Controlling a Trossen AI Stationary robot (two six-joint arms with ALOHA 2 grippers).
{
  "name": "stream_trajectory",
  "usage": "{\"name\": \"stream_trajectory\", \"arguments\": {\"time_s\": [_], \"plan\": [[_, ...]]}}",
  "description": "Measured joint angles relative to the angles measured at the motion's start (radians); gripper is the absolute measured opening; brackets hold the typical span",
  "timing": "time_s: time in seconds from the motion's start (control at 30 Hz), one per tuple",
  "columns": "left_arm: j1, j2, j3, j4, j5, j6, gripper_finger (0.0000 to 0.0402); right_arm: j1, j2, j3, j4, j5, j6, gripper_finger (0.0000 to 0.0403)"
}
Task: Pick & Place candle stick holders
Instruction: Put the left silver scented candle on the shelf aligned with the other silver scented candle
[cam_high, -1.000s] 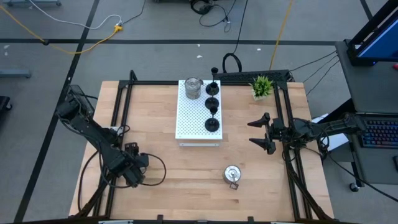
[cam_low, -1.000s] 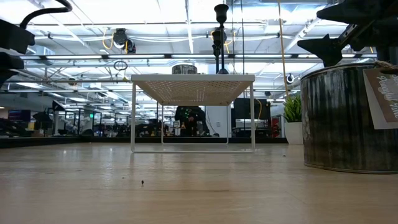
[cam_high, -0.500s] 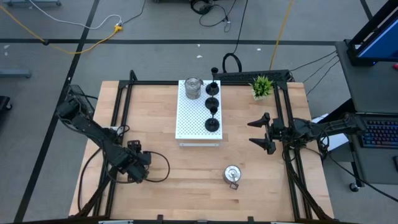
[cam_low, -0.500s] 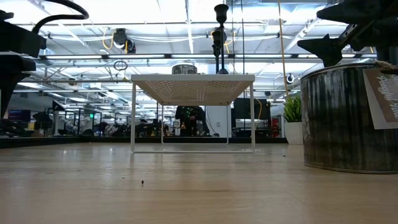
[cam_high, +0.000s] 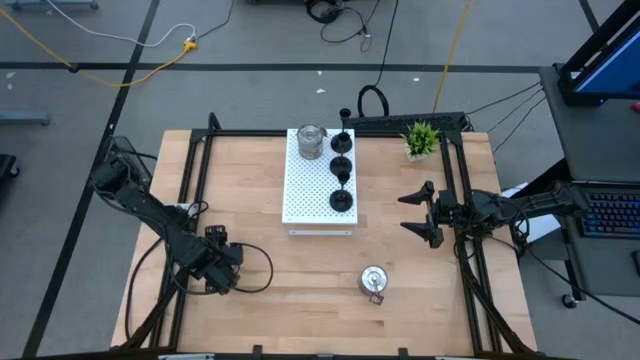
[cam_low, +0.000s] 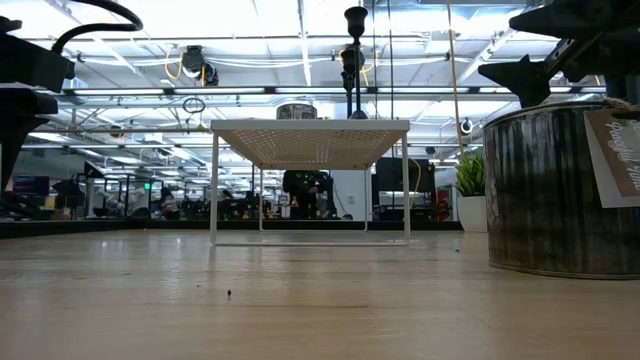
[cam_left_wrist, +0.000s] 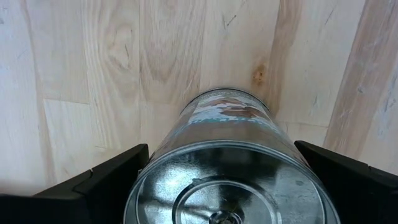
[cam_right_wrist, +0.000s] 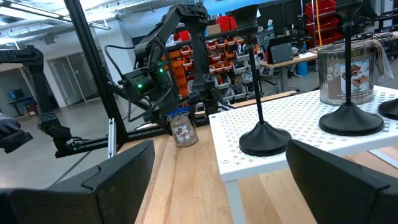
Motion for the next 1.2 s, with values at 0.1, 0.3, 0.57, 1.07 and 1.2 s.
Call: {"name": "stream_trajectory", "arguments": {"time_s": [0.1, 0.3, 0.57, 1.07, 1.2], "plan": [[0.0, 0.0, 0.0, 0.0, 0.0, 0.0, 0.0399, 0.0, 0.0, 0.0, 0.0, 0.0, 0.0, 0.0359], [0.0, 0.0, 0.0, 0.0, 0.0, 0.0, 0.0399, 0.0, 0.0, 0.0, 0.0, 0.0, 0.0, 0.0359], [0.0, 0.0, 0.0, 0.0, 0.003, -0.007, 0.0399, 0.0, 0.0, 0.0, 0.0, 0.0, 0.0, 0.0358], [0.0, -0.001, 0.002, 0.0, 0.008, -0.001, 0.0372, 0.0, 0.0, 0.0, 0.0, 0.0, 0.003, 0.0358], [0.0, -0.003, 0.003, 0.001, 0.008, -0.004, 0.0365, 0.0, 0.0, 0.0, 0.0, 0.0, 0.003, 0.0358]]}}
